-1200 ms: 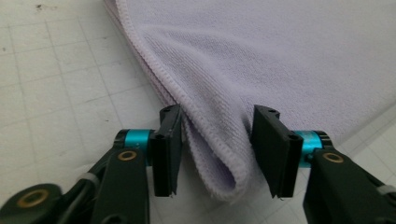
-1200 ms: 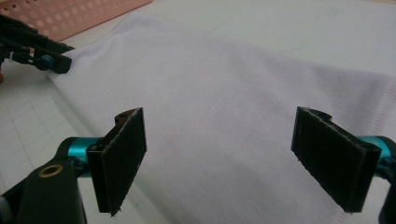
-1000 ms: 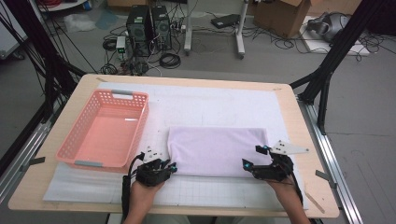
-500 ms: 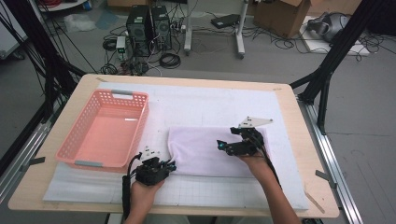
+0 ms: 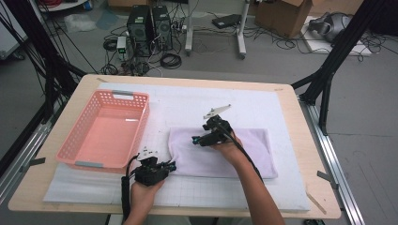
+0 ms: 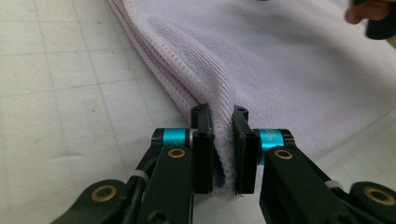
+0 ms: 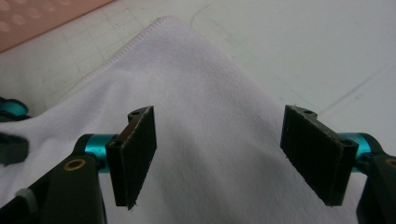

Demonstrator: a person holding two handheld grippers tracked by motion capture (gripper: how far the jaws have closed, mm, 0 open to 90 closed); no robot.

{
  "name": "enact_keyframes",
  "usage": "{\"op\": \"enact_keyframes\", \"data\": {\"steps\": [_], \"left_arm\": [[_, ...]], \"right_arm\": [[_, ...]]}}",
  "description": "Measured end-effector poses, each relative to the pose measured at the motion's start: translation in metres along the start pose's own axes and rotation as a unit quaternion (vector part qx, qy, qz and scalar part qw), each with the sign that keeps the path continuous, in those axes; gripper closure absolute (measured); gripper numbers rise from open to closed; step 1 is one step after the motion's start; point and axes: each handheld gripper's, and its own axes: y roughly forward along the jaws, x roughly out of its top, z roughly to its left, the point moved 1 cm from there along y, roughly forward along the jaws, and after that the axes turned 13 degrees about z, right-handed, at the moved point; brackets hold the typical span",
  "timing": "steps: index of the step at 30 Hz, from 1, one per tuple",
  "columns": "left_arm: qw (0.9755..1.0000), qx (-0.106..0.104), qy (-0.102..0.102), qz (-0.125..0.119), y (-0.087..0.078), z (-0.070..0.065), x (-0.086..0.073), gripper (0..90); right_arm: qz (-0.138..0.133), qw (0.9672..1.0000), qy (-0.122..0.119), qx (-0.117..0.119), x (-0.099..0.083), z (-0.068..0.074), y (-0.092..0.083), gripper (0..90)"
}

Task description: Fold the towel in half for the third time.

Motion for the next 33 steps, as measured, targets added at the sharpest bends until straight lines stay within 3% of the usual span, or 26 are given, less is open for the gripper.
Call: {"op": "enact_keyframes", "data": {"steps": [11,14,17,21,24,25,29,33], "left_arm": [[0.9999,0.003,0.012,0.002,-0.002,-0.001,0.000,81.0],[1.0000,0.000,0.009,0.002,-0.002,0.000,0.000,81.0],[0.9999,0.000,0.010,0.003,-0.002,0.001,0.000,81.1],[0.9999,0.001,0.012,0.004,-0.004,0.002,0.000,81.4],[0.9999,0.005,0.011,0.001,-0.007,0.002,0.001,81.7],[0.9999,0.005,0.010,-0.001,-0.009,0.002,0.001,81.8],[0.9997,0.004,0.013,-0.018,-0.023,0.000,0.005,82.0],[0.9988,0.002,0.017,-0.047,-0.043,0.000,0.010,82.0]], "right_arm": [[0.026,0.9992,-0.030,0.009,0.038,0.008,0.034,33.1],[0.028,0.9985,-0.047,0.008,0.046,0.009,0.041,42.2],[0.048,0.9972,-0.056,0.002,0.051,0.011,0.048,44.9],[0.066,0.9951,-0.073,0.001,0.058,0.012,0.050,55.3],[0.073,0.9932,-0.090,0.014,0.060,0.013,0.050,76.7],[0.077,0.9926,-0.093,0.016,0.060,0.014,0.049,79.9],[0.070,0.9934,-0.088,0.026,0.061,0.017,0.048,82.1],[0.024,0.9951,-0.082,0.049,0.066,0.024,0.041,82.2]]}}
